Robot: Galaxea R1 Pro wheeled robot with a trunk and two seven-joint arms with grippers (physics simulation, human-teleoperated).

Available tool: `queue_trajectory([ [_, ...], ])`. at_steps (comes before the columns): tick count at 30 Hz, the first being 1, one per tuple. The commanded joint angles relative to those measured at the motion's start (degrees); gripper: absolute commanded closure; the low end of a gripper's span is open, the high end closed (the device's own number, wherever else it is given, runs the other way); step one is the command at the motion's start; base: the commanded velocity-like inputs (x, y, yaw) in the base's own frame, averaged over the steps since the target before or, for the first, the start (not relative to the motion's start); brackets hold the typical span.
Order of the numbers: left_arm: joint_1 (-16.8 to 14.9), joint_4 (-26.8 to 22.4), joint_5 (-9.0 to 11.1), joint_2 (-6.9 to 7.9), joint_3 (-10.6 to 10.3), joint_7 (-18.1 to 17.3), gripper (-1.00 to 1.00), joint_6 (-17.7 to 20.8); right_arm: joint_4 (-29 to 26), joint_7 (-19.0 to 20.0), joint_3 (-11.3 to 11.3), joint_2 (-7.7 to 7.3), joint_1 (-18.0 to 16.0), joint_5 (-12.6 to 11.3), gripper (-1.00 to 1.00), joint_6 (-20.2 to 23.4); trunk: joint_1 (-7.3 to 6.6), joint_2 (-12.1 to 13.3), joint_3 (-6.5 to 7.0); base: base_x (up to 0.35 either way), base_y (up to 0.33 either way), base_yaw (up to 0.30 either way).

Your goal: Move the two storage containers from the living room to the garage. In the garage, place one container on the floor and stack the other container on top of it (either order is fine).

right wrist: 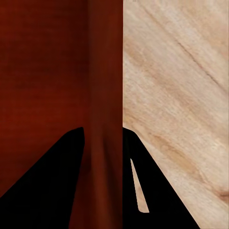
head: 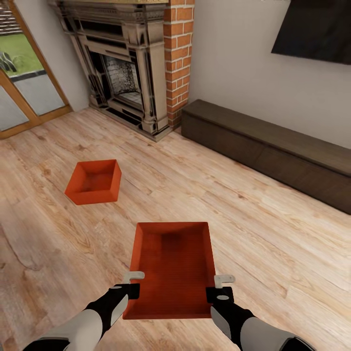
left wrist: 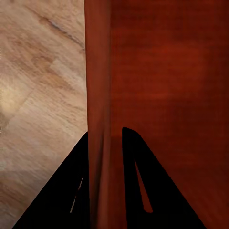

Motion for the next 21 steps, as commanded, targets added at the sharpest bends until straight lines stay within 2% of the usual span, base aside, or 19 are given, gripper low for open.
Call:
queue_trajectory([
  [1,0.0,-0.1,-0.5,0.61,2.4,0.5,1.0,0.4,-0.1,-0.4,-0.6,-0.22,0.0,0.5,1.0,-0.2,-0.22,0.4,0.15,0.0,0.0,0.0],
  [21,0.0,-0.1,-0.5,0.95,2.4,0.5,1.0,0.4,-0.1,-0.4,-0.6,-0.22,0.0,0.5,1.0,-0.2,-4.62,8.4,3.74,0.0,0.0,0.0],
])
